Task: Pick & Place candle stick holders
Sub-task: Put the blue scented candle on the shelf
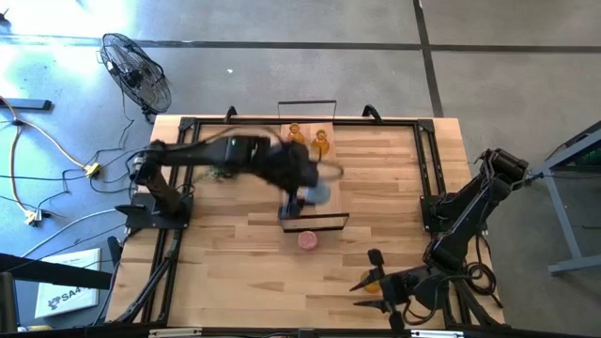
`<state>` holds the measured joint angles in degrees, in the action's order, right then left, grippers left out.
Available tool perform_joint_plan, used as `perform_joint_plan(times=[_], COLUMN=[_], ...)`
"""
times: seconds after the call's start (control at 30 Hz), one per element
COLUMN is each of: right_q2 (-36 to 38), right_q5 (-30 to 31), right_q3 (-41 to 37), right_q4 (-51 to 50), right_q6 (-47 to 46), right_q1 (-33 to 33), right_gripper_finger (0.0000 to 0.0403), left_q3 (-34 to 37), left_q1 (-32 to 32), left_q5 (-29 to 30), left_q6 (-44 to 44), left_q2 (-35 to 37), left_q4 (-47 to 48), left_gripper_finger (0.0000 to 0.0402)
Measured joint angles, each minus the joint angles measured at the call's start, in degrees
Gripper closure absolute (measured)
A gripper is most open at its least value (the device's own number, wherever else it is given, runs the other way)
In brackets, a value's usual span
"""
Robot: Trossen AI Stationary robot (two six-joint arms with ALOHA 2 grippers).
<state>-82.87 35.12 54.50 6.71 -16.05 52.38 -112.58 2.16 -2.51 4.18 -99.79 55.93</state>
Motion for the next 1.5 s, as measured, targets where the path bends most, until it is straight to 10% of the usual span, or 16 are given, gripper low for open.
perform_joint_plan(times=[0.67,1.07,1.5], right_q2=[-3.0,-3.1,-1.4], right_q5=[9.6,12.0,23.1], right_q3=[0.0,0.0,0.0], right_q4=[4.9,5.2,5.4], right_q6=[-9.5,-12.0,3.4], right_q1=[0.0,0.0,-1.3], right_gripper_finger=[0.0263,0.0263,0.0263], left_q3=[0.0,-1.3,-11.4], left_q1=[-19.9,-20.5,-12.3], left_q5=[-10.4,-9.6,-9.2], left_q6=[12.0,13.6,13.6], left_q2=[-9.9,-9.2,-9.0], left_q4=[16.9,16.5,19.1], left_gripper_finger=[0.0158,0.0293,0.031])
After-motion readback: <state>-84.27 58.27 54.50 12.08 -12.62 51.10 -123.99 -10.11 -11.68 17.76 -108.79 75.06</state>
